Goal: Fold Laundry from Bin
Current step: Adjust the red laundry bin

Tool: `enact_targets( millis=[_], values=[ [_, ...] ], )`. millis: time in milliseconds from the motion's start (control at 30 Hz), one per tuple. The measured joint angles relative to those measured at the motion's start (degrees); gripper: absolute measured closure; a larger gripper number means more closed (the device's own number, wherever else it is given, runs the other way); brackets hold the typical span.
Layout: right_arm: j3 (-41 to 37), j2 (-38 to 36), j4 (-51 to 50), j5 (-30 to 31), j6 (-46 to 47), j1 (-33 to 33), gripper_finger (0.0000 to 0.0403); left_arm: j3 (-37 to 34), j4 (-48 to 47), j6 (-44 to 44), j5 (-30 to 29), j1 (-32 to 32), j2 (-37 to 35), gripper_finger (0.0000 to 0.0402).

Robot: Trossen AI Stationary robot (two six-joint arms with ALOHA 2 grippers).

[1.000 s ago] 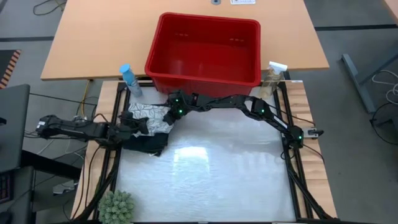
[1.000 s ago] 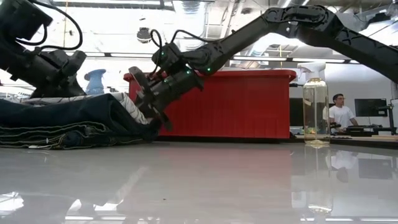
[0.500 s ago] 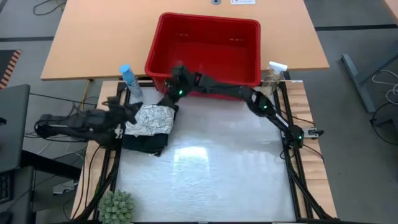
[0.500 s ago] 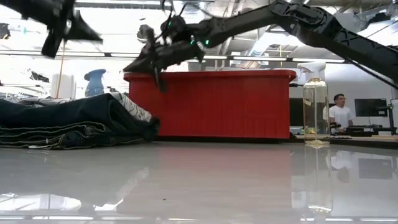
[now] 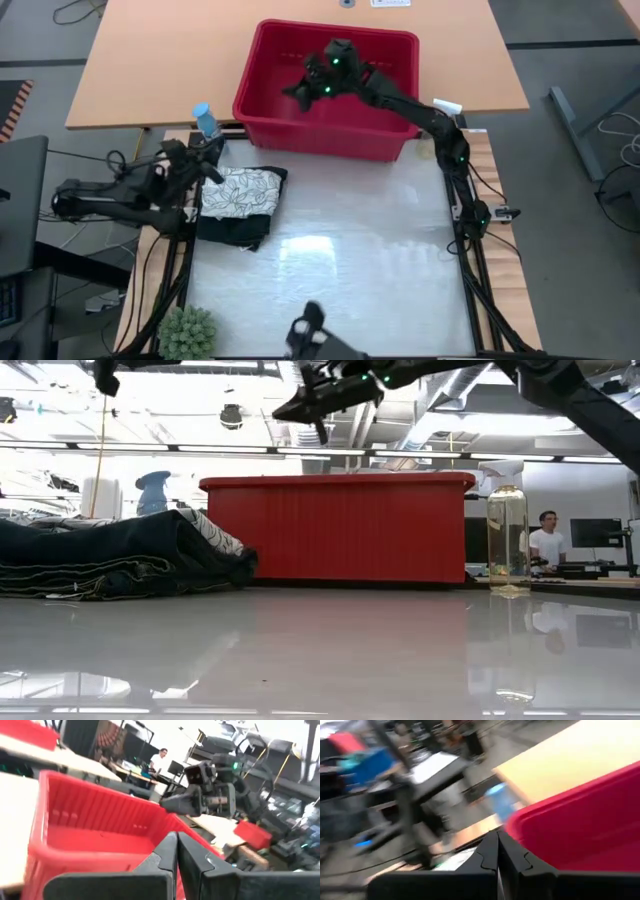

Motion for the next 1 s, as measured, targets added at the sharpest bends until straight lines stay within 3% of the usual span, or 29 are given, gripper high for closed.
enact_targets(
  millis=[233,333,433,700,833,1000],
  values=[
    [0.0,1.1,-2.1,14.8,-9.3,-4.4,0.0383,0.0,12.9,11.3,3.2,9.9,9.2,0.0401],
    [0.0,3.6,-3.5,19.8,-10.1,-6.1,0.038,0.1,19.4,15.8,11.2,18.0,12.9,0.0401],
    [0.0,5.9,-7.2,20.0,-9.5,-7.1,0.0379,2.6,20.5,17.3,22.5,26.2,16.5,0.0401],
    [-0.1,7.3,-20.4,19.7,-17.7,-4.9,0.0382,14.7,18.0,8.3,40.6,43.1,31.4,0.0401],
    [-0.1,6.9,-23.6,19.9,-23.2,-2.9,0.0381,23.6,14.6,5.8,51.8,46.9,42.1,0.04],
    [0.0,6.7,-26.9,20.0,-27.3,-1.3,0.0381,35.5,8.6,9.3,56.2,48.4,54.6,0.0385]
  ],
)
